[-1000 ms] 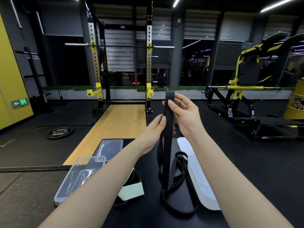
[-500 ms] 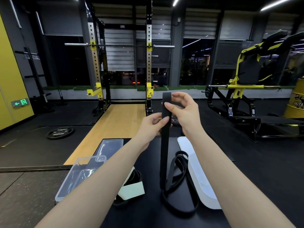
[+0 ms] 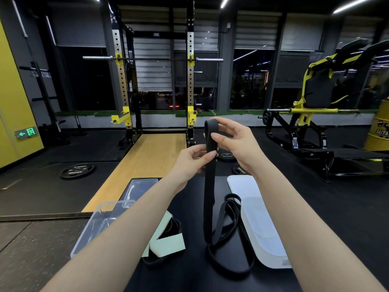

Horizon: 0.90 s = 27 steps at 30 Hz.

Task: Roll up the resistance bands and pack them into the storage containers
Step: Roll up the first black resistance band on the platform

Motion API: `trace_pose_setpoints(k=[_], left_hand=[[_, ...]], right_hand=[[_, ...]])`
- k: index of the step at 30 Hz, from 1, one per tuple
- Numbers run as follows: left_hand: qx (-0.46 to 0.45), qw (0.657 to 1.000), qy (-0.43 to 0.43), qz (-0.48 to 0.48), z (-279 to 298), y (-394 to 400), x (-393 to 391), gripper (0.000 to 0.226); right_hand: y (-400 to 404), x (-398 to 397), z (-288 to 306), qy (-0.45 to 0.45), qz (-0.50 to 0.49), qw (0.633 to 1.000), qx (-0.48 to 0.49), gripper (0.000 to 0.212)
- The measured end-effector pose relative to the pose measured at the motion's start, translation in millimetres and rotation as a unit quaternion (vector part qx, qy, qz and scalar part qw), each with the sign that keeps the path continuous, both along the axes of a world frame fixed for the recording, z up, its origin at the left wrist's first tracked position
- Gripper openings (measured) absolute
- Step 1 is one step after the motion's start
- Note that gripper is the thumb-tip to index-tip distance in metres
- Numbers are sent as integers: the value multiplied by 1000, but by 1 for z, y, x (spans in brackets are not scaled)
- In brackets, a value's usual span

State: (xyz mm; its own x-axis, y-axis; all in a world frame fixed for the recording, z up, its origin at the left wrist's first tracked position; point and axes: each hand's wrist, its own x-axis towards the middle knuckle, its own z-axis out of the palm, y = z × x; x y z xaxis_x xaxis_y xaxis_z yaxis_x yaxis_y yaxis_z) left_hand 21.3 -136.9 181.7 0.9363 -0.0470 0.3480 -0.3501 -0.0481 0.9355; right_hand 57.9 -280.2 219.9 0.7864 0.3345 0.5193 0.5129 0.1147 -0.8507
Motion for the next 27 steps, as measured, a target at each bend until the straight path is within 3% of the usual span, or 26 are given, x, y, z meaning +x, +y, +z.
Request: trace_pose_setpoints(k=[16, 21, 27], left_hand=[[4, 995, 45, -93, -5, -1, -1, 16], [-70, 985, 93, -125, -13, -3, -1, 40], [-135, 977, 103, -130, -24, -3, 1, 35]], right_hand=[[-8, 0, -2, 19, -2, 999, -34, 38], [-8, -4, -5, 15, 8, 999, -29, 38], [-12, -4, -11, 11, 49, 998, -47, 40]])
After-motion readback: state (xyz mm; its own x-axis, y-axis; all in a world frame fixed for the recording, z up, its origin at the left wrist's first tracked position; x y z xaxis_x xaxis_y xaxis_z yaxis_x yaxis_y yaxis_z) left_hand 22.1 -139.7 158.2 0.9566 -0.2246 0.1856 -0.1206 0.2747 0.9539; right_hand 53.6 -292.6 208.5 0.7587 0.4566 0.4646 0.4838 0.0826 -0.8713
